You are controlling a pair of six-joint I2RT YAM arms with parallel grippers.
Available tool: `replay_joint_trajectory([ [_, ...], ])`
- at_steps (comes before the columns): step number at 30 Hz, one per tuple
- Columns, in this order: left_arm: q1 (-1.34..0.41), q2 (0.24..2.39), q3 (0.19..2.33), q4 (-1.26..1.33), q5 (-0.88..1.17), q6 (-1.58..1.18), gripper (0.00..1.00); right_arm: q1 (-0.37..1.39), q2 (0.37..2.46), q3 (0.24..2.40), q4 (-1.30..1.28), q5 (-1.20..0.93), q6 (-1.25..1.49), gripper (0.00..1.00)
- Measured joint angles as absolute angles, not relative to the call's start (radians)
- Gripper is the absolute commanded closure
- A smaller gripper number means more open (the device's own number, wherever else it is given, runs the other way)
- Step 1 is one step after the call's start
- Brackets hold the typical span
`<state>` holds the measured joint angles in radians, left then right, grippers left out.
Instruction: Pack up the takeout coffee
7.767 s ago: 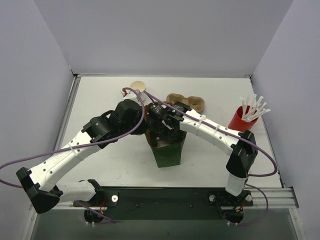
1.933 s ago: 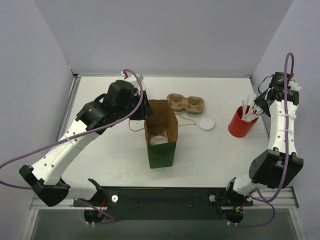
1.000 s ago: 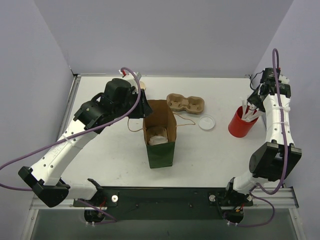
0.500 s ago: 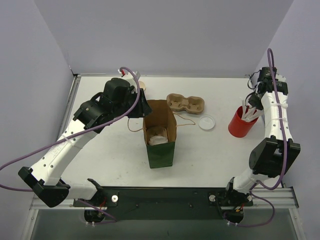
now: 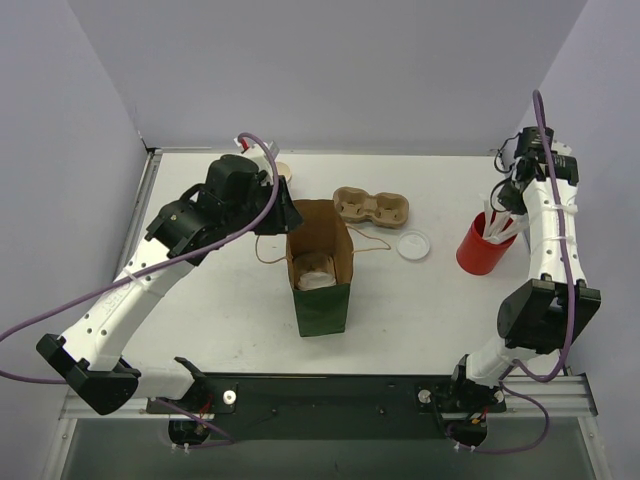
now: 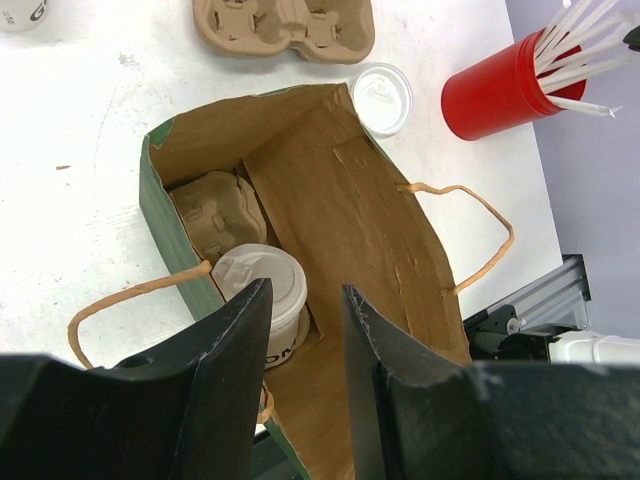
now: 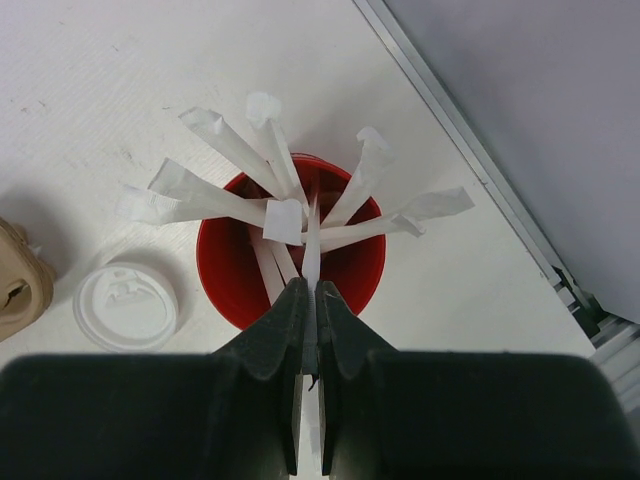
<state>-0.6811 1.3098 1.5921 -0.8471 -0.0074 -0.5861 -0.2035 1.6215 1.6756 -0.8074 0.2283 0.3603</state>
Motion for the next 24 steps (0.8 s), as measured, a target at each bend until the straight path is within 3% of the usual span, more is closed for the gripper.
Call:
replay_joint_trajectory([
  [24,-0.640,1.319,1.592,-0.848,0.024,-0.564,0.56,-0.200,1.410,1.789,-1.019,0.211,0.363,1.00],
])
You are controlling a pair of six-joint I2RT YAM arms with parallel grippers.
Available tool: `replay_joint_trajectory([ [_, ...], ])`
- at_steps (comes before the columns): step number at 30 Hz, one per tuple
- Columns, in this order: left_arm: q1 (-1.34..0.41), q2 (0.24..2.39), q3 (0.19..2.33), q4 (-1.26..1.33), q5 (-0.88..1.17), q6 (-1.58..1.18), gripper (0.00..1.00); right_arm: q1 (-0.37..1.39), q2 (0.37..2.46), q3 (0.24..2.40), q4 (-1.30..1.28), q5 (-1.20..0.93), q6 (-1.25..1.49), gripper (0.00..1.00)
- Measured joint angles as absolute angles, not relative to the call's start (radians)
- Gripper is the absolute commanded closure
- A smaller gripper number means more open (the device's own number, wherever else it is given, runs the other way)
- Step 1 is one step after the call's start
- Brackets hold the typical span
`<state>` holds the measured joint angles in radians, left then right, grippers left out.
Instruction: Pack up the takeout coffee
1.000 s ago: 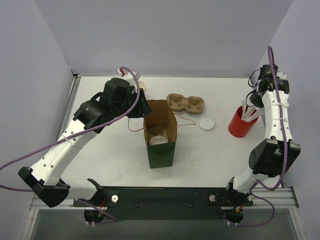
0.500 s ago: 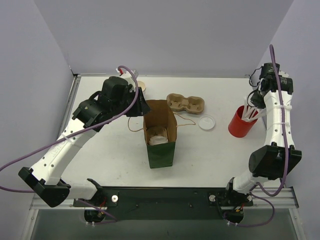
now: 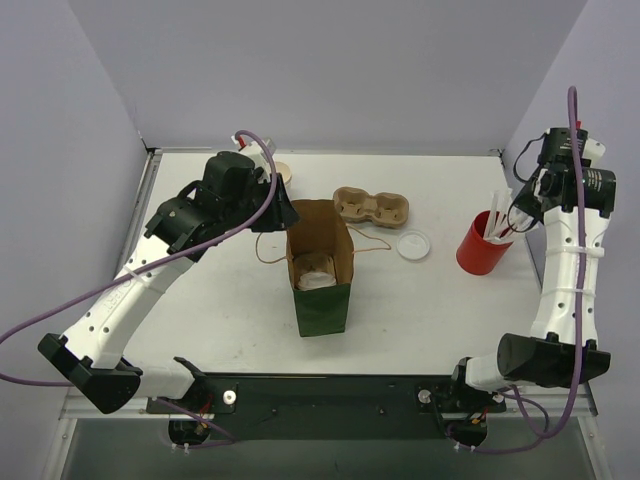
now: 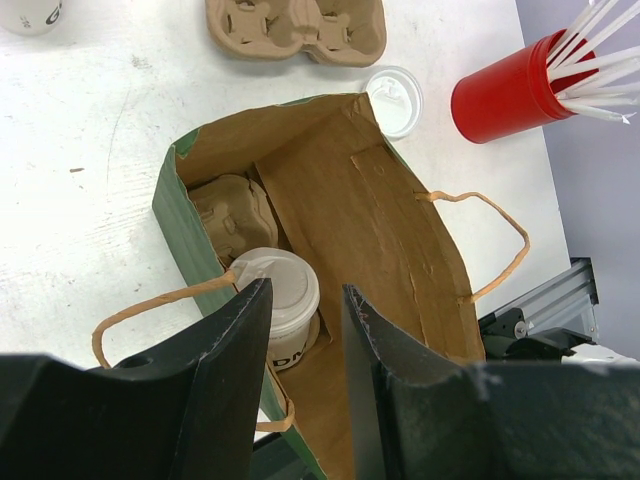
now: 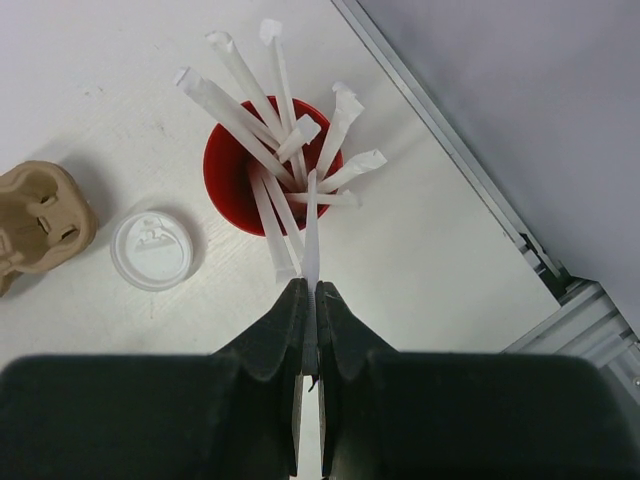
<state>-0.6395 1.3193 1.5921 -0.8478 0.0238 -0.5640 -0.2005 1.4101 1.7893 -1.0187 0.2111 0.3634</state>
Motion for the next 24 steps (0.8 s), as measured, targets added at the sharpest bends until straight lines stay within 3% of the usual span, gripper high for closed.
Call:
replay_joint_trajectory([
  [13,-0.640,1.324,1.592,-0.847,0.024,-0.564,0.56,-0.200,1.420,2.049,-1.108,0.165,0.400,1.00],
  [24,-0.617,1.324,1.592,-0.847,0.023,-0.568,0.56,-0.186,1.346,2.082,-1.098,0.010,0.474,1.00],
])
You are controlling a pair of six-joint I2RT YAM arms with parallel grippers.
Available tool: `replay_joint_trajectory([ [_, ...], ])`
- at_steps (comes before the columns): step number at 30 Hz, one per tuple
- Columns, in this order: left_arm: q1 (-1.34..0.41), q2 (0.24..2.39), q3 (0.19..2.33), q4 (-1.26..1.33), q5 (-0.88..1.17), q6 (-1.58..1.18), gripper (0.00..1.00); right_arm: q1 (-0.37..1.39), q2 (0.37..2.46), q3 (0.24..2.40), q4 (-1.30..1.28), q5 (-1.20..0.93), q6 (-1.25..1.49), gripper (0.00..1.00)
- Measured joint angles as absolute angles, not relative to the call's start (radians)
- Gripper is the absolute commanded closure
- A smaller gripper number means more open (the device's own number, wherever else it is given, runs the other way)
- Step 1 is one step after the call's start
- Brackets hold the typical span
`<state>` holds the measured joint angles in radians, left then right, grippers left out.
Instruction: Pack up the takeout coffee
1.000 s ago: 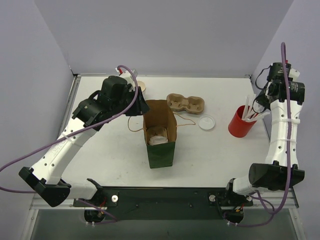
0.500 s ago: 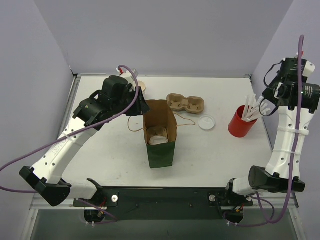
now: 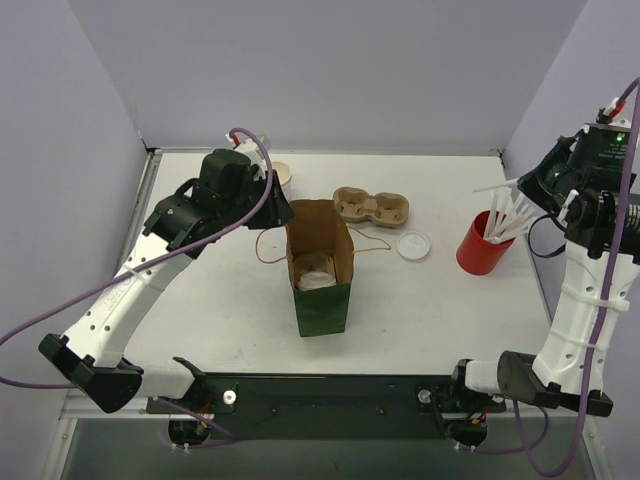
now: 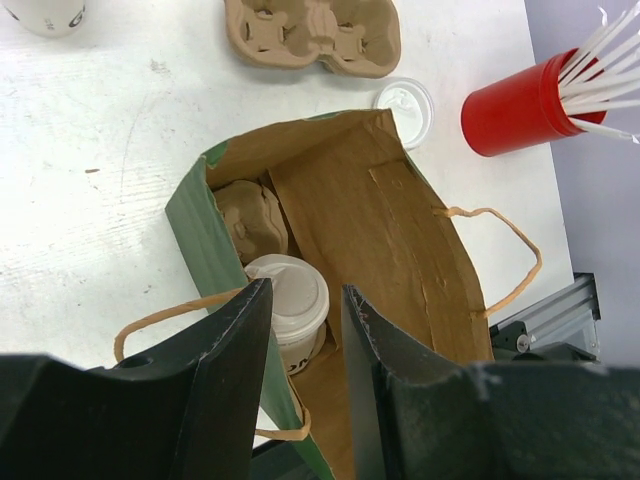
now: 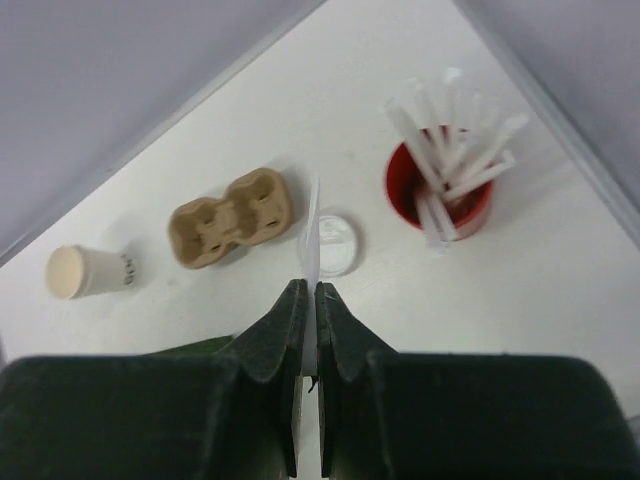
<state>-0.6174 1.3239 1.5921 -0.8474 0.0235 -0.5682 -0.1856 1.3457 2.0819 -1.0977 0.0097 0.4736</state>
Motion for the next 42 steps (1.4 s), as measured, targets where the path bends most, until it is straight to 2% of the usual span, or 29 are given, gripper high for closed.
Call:
replay_joint_trajectory([
  [2,-0.606,1.324,1.592,-0.847,0.022,-0.569,0.56,-0.148,1.319,2.075,-1.074,-0.044,0.494,1.00],
  [6,-0.593,1.324,1.592,-0.848,0.006,-0.569,0.56,0.035,1.298,2.069,-1.022,-0.144,0.537,1.00],
  [11,-0.577,1.317,1.592,-0.849,-0.028,-0.572,0.56,0.234,1.353,2.107,-0.986,-0.210,0.574,1.00],
  [18,-0.558,1.294,1.596,-0.871,-0.081,-0.576,0.56,0.392,1.393,2.128,-0.964,-0.256,0.575,1.00],
  [26,-0.553,1.286,1.606,-0.904,-0.129,-0.595,0.56,0.537,1.399,2.117,-0.972,-0.241,0.535,1.00],
  [34,-0.553,1.274,1.606,-0.944,-0.164,-0.599,0.56,0.720,1.481,2.074,-1.013,-0.135,0.503,1.00],
  [36,-0.553,1.269,1.606,-0.953,-0.173,-0.599,0.56,0.753,1.510,2.038,-1.017,-0.113,0.499,0.85],
  [37,-0.553,1.268,1.606,-0.956,-0.176,-0.599,0.56,0.767,1.526,2.028,-1.021,-0.107,0.497,0.64],
  [39,-0.552,1.266,1.606,-0.962,-0.183,-0.599,0.56,0.789,1.563,2.013,-1.022,-0.094,0.496,0.50],
  [40,-0.552,1.266,1.606,-0.962,-0.184,-0.599,0.56,0.795,1.579,2.008,-1.021,-0.089,0.491,0.39],
  [42,-0.550,1.266,1.606,-0.966,-0.186,-0.599,0.55,0.804,1.599,2.007,-1.021,-0.081,0.484,0.32],
])
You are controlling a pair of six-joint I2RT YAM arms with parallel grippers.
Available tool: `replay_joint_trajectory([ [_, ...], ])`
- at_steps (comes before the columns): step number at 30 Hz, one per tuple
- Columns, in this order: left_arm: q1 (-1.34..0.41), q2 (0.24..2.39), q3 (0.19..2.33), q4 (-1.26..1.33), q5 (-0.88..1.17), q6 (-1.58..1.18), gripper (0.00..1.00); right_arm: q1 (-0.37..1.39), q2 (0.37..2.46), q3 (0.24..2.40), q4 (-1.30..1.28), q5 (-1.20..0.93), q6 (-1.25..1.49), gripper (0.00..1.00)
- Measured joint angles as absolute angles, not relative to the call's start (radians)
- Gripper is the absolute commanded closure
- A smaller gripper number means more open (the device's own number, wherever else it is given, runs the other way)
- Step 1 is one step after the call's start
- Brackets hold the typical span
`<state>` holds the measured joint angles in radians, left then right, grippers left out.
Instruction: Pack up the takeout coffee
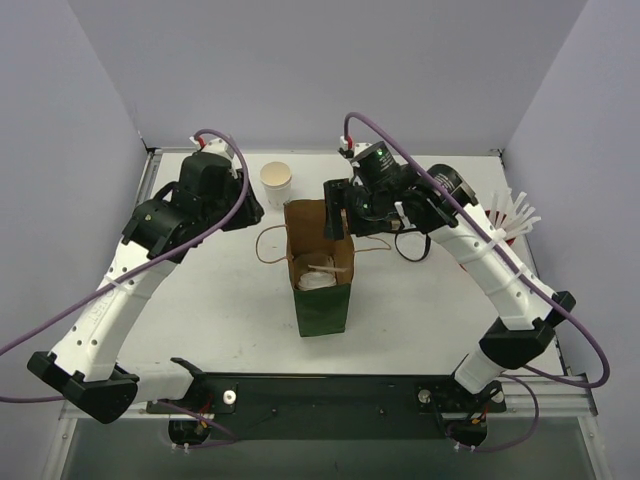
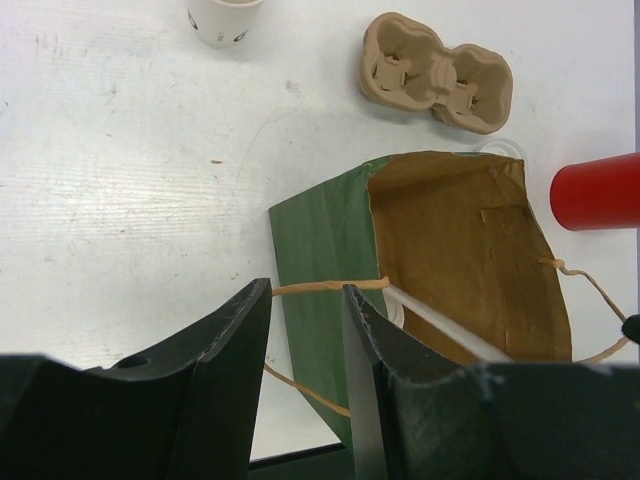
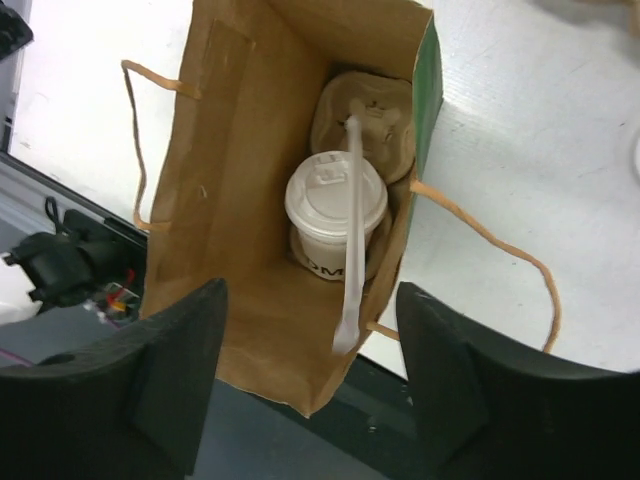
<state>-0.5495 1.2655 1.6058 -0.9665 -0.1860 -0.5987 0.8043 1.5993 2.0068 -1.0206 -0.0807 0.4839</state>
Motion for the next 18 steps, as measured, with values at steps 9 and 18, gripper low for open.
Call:
replay_joint_trajectory([
  [9,-0.529,1.272,1.613,-1.014,-0.211,-0.591,0.24,0.765,1.563,2.070,-1.010,-0.040,0.483,0.14],
  [18,-0.517,1.273,1.612,-1.038,-0.263,-0.598,0.16,0.554,1.369,1.929,-0.981,0.030,0.567,0.08],
])
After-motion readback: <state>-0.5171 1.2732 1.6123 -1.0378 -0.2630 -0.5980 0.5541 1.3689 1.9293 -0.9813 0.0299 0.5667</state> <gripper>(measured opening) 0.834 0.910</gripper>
